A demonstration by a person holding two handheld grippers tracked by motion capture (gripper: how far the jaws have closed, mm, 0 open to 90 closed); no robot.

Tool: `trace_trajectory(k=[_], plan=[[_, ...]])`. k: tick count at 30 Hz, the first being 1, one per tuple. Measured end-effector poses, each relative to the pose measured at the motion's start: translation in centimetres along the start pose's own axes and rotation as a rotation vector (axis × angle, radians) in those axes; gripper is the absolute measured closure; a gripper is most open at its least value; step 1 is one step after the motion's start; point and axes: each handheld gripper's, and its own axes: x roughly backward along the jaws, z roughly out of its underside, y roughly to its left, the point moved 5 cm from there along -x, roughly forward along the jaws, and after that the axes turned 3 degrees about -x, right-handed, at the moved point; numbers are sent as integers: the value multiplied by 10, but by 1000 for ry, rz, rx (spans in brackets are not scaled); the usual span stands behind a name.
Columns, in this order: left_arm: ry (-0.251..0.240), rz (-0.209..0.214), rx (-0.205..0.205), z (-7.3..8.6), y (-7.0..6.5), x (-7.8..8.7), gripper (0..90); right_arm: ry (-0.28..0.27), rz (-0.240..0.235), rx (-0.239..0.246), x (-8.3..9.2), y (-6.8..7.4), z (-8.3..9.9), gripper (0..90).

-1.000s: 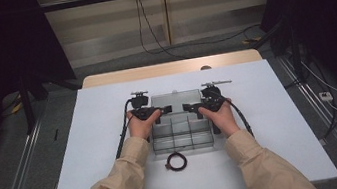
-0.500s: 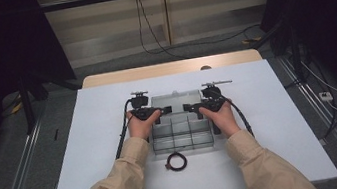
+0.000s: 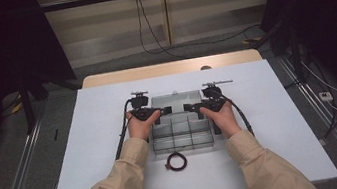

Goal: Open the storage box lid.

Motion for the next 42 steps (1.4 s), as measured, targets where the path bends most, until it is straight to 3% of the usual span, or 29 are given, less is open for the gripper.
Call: trace_trajectory(k=[8,16,22,32,42], plan=[[3,-24,-24,-1,0,4,108,-16,13,29,8,-4,-1,115],[-31,-37,-54,-9,-1,16,110,-42,33,109,23,-3,-4,111],[-45,-54,-100,-11,-2,33,100,-54,30,181,41,3,-5,111],[-68,-54,-191,-4,-12,68,92,-87,-32,282,75,22,11,98],[-100,-23,-250,19,-21,103,81,-98,-89,371,101,37,33,97]])
